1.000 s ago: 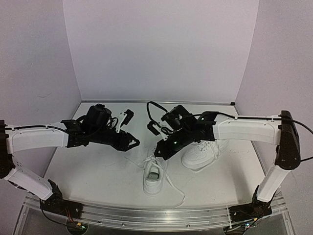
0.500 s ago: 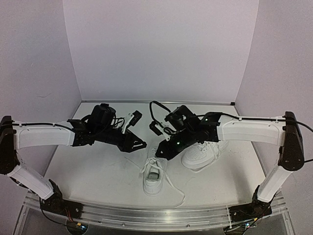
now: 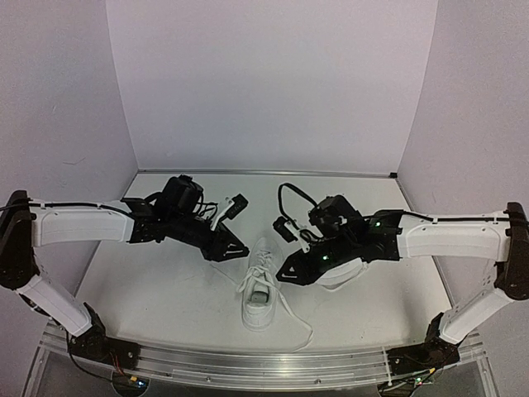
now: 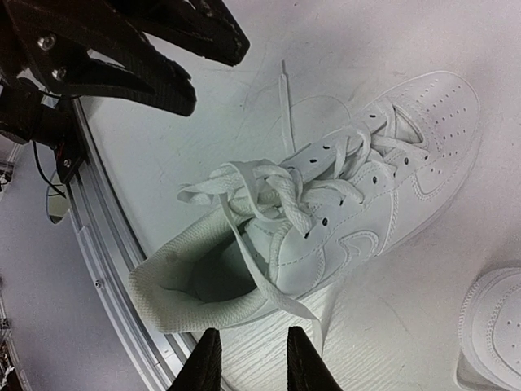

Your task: Tie the shoes

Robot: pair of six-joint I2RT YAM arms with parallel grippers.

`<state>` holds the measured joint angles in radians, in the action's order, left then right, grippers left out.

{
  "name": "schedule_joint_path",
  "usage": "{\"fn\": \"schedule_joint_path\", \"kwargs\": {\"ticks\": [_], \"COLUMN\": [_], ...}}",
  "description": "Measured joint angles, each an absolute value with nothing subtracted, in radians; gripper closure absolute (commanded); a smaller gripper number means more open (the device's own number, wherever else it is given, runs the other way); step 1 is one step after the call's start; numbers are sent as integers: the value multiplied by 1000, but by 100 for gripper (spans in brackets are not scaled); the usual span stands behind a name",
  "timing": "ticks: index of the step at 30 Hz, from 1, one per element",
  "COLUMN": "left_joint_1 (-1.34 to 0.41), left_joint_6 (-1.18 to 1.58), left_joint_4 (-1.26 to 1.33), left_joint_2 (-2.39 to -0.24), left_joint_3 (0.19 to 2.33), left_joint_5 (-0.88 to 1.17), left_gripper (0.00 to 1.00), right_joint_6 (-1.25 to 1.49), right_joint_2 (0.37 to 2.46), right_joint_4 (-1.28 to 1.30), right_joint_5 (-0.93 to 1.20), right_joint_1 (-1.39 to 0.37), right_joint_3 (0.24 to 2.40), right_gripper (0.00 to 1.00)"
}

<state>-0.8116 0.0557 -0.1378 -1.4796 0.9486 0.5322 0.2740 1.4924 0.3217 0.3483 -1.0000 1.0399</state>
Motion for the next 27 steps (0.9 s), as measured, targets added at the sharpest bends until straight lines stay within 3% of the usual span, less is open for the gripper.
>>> {"fn": "schedule_joint_path", "kwargs": {"ticks": [23,27], "left_joint_1": [-928,-926], "left_joint_6": [-213,-212], "left_joint_4": [-447,-464], "left_joint_2": [-1685,-1684], "left_joint_3": [1224,1223], "left_joint_5": [468,452], "left_gripper": [75,75], "right_joint_6": [328,341], "right_joint_2": [1511,1472], "right_joint_4": [173,173], "right_joint_5": [348,339], "right_joint_1": [-1007,-1007], "right_joint_3": [932,915], "right_gripper": [72,67]}}
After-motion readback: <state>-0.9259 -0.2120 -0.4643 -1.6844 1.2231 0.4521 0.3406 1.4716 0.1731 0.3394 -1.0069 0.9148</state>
